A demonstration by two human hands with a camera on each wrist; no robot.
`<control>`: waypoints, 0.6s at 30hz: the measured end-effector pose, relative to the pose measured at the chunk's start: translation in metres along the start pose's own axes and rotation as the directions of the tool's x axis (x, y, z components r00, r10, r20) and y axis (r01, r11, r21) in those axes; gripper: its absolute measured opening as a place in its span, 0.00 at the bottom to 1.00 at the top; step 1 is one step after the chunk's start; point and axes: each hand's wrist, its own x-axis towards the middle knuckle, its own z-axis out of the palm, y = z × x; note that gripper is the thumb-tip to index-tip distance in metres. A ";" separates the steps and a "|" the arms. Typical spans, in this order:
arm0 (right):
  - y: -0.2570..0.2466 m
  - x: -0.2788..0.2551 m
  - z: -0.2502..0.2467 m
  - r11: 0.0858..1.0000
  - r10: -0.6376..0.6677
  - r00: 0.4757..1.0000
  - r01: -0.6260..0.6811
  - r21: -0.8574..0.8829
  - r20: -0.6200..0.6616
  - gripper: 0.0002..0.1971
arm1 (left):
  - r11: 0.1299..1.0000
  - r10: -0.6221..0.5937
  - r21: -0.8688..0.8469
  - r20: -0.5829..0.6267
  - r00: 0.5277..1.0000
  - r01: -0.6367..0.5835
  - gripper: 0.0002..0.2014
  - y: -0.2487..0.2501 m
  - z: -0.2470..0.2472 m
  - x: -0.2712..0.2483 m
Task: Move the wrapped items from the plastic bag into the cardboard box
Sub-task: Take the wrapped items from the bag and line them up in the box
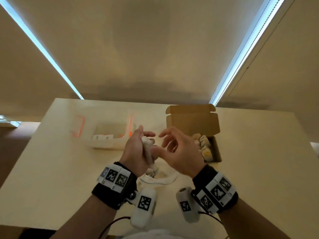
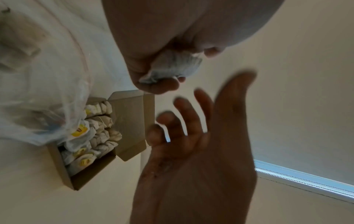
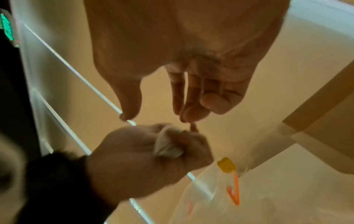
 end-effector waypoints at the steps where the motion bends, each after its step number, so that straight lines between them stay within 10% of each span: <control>1: -0.005 -0.004 0.007 1.000 -0.013 0.999 0.014 -0.023 0.036 0.22 | 0.999 -0.013 -0.033 -0.002 1.000 0.013 0.22 -0.001 0.002 -0.001; 8: -0.002 -0.012 0.016 0.983 0.152 0.988 -0.148 0.112 -0.022 0.07 | 0.999 -0.006 -0.041 0.024 1.000 0.007 0.22 0.000 -0.001 0.001; 13: -0.012 -0.010 -0.011 0.443 0.411 0.884 -0.408 0.798 0.224 0.11 | 1.000 0.029 0.011 -0.063 0.998 -0.029 0.14 -0.001 -0.011 0.008; 18: -0.014 -0.003 -0.022 0.513 0.427 0.875 -0.443 0.735 0.229 0.11 | 0.987 -0.042 0.160 0.141 0.989 0.019 0.11 -0.003 -0.019 0.004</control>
